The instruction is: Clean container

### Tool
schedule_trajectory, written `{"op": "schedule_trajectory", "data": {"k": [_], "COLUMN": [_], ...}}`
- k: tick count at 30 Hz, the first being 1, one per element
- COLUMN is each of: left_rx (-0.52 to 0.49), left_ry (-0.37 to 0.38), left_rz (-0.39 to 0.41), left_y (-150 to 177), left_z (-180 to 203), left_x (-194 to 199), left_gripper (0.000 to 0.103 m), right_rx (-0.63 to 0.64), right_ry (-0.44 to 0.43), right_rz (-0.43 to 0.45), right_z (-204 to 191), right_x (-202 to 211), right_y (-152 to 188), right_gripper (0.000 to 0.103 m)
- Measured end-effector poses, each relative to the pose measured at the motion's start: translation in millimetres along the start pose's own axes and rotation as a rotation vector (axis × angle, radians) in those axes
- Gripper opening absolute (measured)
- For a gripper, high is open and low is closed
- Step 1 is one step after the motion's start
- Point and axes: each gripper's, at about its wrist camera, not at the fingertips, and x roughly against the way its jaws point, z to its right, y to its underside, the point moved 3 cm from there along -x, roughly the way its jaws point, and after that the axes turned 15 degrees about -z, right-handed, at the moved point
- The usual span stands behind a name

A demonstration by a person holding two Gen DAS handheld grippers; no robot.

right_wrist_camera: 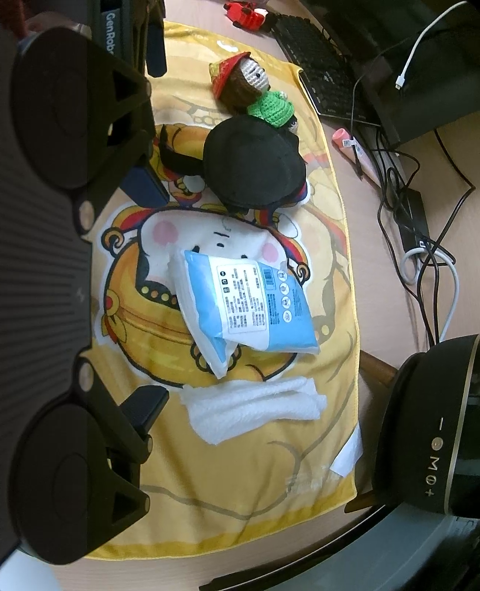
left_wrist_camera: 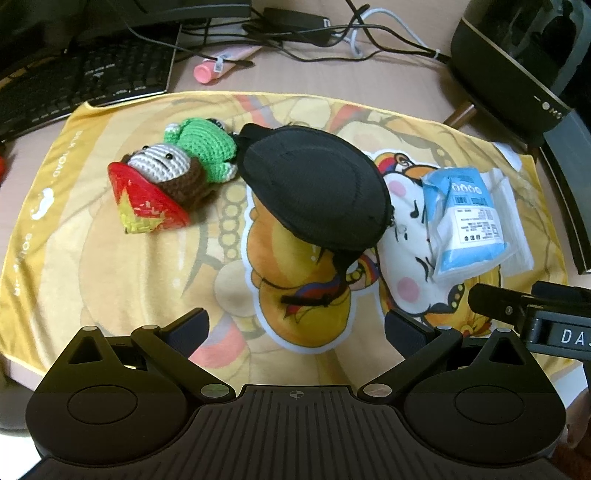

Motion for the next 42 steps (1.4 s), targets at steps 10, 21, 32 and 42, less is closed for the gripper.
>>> {"op": "schedule_trajectory", "data": {"k": [10,21,32,42], "left_rx": [0.001,0.007,-0.001,-0.001], "left_ry": [0.002,0.006,0.023,0.102], "left_rz": [-0.012,-0.022,-0.042,-0.038], "left_y": [-2,-4,-8,-13], "left_z": [-1,-2,-5,-10], "left_x": [-3,-5,-8,-10], "left_gripper": [0.103,0.103,0.103,0.103], "right_rx": [-0.001,0.003,-0.003,-0.019], "right_ry": [-0.004,-0.003,0.001,-0.008], "right_rz": [-0.007,-0.014,-0.022,-0.047], "right_z": [0,0,-1,0], "right_x": [-1,-2,-5,-11], "right_y": [-3,-6,-9,-16], "right_gripper": [0.103,0.103,0.103,0.103]}}
